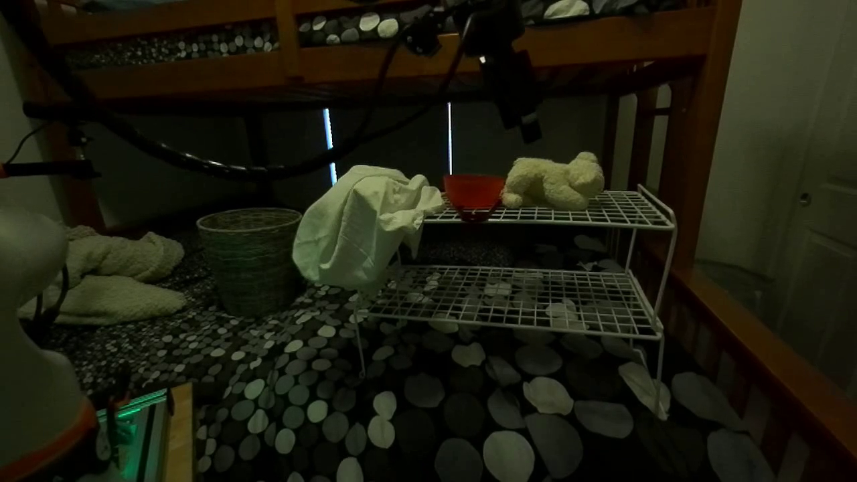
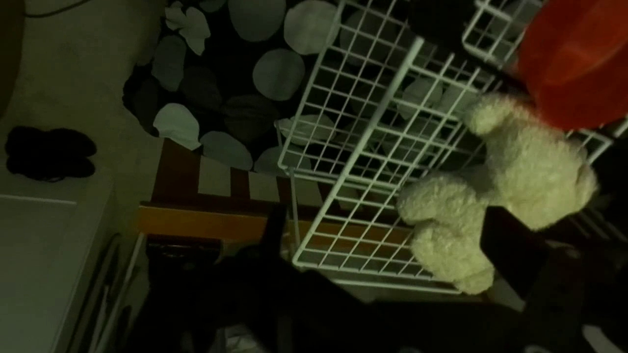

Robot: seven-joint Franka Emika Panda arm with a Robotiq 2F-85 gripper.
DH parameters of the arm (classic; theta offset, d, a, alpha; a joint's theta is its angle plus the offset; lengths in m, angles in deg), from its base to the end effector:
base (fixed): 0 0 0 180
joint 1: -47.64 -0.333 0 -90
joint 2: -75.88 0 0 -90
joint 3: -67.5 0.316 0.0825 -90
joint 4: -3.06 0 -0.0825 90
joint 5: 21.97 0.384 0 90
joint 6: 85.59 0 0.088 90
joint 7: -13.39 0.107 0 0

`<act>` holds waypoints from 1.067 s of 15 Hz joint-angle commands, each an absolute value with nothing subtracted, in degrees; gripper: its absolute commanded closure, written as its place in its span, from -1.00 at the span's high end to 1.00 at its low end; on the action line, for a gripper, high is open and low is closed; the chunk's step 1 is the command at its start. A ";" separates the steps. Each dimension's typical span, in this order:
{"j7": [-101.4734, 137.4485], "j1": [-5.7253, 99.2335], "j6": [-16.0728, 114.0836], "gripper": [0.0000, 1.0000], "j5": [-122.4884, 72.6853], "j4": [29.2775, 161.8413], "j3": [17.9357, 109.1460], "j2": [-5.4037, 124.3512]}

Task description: Remove the white toy from the top rack and put it on the bottom rack

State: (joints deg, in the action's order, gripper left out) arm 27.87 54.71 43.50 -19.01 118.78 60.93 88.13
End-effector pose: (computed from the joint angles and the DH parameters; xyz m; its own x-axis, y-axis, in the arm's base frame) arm 0.5164 -0.1289 0.5909 0.7785 -0.4860 0.3972 -0.4535 -0.8730 -0.1794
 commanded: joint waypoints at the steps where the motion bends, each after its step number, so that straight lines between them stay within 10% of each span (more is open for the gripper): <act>1: 29.35 55.09 44.91 1.00 -18.86 118.16 61.21 86.85; 16: 48.36 52.23 49.03 1.00 -11.52 94.49 63.54 62.90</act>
State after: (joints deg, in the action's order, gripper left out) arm 47.13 52.72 55.78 -14.70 101.90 63.91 68.80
